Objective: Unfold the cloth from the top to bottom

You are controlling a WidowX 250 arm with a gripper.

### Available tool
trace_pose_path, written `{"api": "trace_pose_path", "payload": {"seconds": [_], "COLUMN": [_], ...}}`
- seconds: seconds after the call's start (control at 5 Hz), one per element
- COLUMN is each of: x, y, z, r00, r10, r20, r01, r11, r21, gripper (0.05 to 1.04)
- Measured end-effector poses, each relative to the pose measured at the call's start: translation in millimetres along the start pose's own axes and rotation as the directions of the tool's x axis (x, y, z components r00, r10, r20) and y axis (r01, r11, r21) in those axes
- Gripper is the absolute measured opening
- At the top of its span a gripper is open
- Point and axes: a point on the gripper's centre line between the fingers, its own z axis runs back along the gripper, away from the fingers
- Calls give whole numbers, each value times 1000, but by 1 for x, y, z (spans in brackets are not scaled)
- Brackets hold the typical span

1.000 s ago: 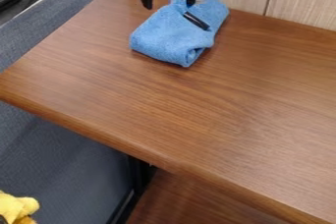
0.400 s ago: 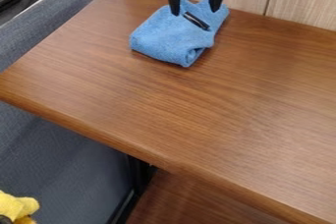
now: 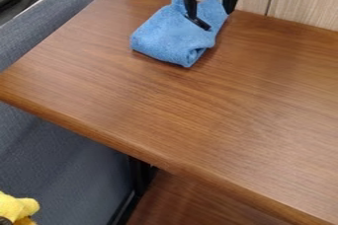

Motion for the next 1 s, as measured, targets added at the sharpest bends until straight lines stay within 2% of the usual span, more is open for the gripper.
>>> {"api": "trace_pose_path", "payload": {"seconds": [0.2, 0.4, 0.6, 0.8, 1.0], "x": [3, 5, 8, 6, 6], "y": [-2, 3, 11, 20, 21], "z": [-9, -16, -19, -32, -33], "r00": [1000, 1000, 1000, 999, 999], "r10": [15, 13, 26, 33, 30], "r20": [12, 4, -2, -39, -37], "r01": [-15, -13, -26, -28, -24], "r11": [1000, 999, 997, 993, 991], "r21": [0, 48, 66, 117, 133], "gripper": [999, 999, 999, 959, 684]}}
